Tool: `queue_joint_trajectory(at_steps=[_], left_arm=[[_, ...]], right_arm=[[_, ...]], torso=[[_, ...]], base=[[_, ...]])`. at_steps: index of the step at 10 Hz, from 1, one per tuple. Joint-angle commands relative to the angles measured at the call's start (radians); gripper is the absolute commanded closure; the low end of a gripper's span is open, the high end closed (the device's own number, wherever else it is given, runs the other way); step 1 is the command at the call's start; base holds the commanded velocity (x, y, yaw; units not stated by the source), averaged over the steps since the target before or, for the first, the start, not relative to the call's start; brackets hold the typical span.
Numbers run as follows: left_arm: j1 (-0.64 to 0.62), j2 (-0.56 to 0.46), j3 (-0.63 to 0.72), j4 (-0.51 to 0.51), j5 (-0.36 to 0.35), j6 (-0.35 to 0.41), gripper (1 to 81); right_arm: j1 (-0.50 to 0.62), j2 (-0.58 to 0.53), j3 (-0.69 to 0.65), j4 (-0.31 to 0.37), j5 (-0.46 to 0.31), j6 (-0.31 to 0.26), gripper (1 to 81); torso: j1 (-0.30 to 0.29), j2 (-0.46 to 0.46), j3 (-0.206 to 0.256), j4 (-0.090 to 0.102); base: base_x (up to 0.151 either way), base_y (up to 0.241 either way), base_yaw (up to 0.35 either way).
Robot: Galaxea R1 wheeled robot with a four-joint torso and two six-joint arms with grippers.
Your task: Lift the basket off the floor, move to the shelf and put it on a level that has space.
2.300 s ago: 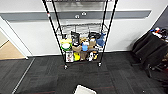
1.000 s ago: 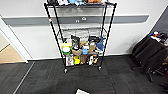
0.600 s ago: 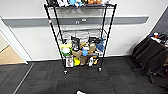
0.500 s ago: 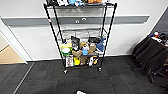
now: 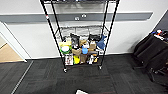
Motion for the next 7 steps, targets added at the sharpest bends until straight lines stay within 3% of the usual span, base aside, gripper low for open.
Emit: queue_joint_trajectory(at_steps=[1,3,7], left_arm=[[-0.043,0.013,-0.026,-0.038,0.047,-0.003,1.0],[-0.043,0.045,-0.096,-0.038,0.050,-0.003,1.0],[-0.088,-0.022,0.003,-0.050,0.137,-0.005,1.0]], right_arm=[[0.033,-0.008,0.011,0.002,-0.055,0.005,1.0],[0.031,-0.009,0.008,0.002,-0.055,0.011,1.0],[0.033,-0.011,0.008,0.001,-0.058,0.013,1.0]], torso=[[0.061,-0.095,0.000,0.000],[0.104,-0.163,-0.001,0.000],[0.192,-0.302,-0.001,0.000]], base=[[0.000,0.000,0.000],[0.000,0.000,0.000],[0.000,0.000,0.000]])
